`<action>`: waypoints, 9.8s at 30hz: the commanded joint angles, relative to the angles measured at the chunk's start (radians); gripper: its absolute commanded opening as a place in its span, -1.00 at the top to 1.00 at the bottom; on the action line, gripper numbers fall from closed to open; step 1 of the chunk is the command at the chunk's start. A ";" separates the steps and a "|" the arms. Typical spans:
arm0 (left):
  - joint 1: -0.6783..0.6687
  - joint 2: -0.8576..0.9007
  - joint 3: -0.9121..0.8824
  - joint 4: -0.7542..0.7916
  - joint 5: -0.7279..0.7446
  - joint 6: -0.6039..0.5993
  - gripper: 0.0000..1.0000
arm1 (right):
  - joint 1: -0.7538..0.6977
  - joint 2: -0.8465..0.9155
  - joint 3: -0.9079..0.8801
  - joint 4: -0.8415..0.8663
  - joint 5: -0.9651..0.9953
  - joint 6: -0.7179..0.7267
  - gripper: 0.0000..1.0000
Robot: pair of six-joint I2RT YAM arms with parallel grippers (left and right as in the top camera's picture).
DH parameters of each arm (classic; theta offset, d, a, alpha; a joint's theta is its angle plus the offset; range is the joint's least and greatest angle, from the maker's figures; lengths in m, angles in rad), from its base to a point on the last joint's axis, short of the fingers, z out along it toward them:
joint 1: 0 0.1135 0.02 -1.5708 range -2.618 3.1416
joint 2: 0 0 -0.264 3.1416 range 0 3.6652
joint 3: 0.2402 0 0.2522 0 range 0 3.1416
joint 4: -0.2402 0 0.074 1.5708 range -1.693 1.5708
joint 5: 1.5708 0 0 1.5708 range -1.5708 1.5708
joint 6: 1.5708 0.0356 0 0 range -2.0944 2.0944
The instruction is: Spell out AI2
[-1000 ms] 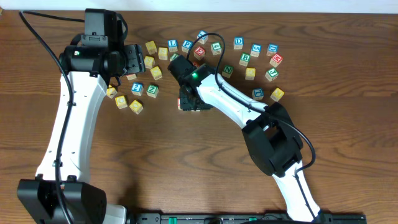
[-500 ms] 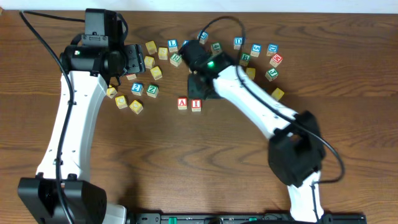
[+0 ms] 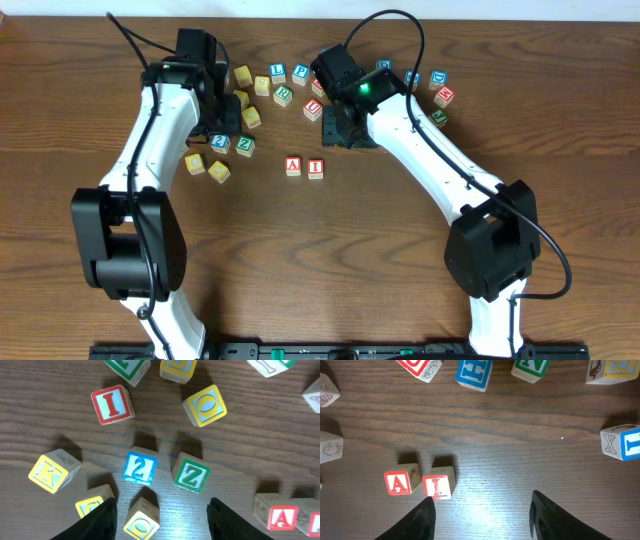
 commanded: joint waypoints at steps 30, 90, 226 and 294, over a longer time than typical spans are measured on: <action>0.061 0.164 -0.033 0.097 0.023 0.205 0.00 | -0.004 0.008 0.006 -0.002 0.016 -0.031 -0.19; -0.402 -0.066 -0.031 0.084 0.058 -0.196 0.33 | -0.351 -0.166 0.009 -0.046 0.029 -0.068 -0.18; -0.187 0.044 -0.307 0.185 0.313 0.142 0.85 | -0.089 0.018 -0.418 0.389 -0.289 0.054 0.91; -0.181 0.014 -0.263 0.336 0.212 0.076 0.85 | -0.056 0.018 -0.418 0.430 -0.280 0.063 0.81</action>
